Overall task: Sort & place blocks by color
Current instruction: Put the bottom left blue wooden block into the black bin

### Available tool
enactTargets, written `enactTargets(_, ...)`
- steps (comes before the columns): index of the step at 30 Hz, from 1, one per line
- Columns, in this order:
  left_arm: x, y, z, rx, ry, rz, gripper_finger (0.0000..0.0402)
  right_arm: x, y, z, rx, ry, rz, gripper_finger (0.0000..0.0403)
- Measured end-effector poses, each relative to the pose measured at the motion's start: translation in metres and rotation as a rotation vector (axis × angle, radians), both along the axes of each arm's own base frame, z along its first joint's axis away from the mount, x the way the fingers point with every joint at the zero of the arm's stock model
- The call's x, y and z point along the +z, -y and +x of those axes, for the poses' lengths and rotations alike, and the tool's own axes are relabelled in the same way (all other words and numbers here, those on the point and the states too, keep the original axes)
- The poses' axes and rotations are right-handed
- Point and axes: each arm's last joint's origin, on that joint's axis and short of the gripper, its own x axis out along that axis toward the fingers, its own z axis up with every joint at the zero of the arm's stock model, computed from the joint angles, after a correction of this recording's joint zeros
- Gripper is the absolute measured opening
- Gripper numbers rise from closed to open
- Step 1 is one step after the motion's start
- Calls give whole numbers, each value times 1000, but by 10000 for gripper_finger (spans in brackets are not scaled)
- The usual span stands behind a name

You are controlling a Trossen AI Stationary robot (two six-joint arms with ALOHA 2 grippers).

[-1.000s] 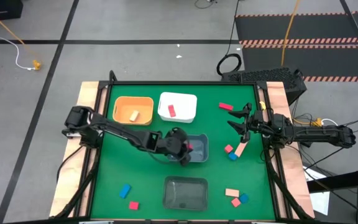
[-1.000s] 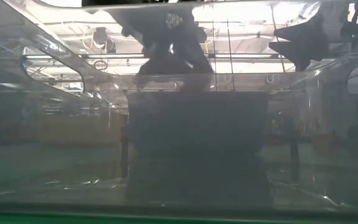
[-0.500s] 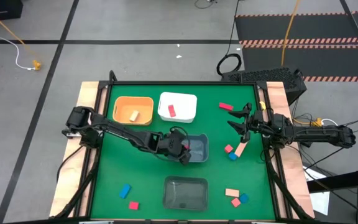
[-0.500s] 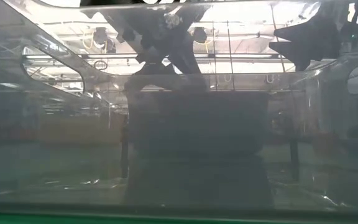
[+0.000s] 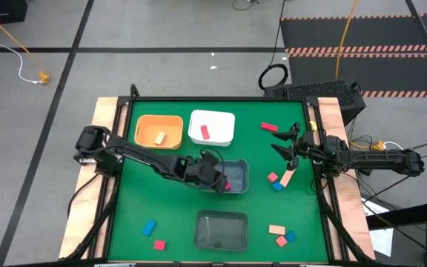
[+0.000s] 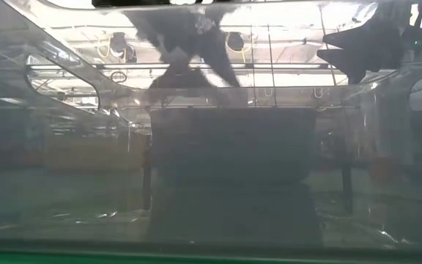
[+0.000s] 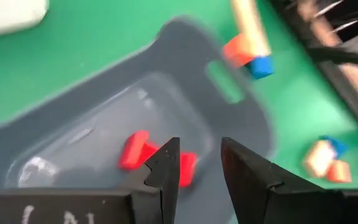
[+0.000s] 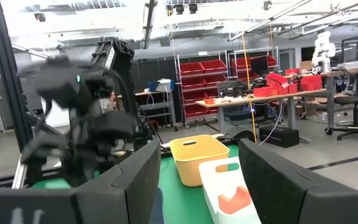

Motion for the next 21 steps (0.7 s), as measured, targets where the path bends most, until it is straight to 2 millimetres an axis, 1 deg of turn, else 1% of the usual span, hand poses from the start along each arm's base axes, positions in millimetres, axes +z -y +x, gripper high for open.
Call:
enactTargets(4, 26, 3, -10, -48, 62, 34, 118, 0, 0, 0, 0, -1, 0, 210)
enactTargets(6, 39, 5, -18, -59, 74, 31, 118, 0, 0, 0, 0, -1, 0, 210)
enactTargets(9, 52, 10, -33, -44, 63, -8, 118, 0, 0, 0, 0, -1, 0, 210)
enactTargets(15, 60, 26, -70, 24, -95, -117, 118, 0, 0, 0, -1, 0, 0, 210)
enactTargets(17, 62, 33, -79, 65, -118, -175, 118, 0, 0, 0, 0, -1, 0, 210)
enactTargets(21, 59, 48, -102, 113, -248, -272, 118, -1, 0, 0, 0, -6, 1, 210)
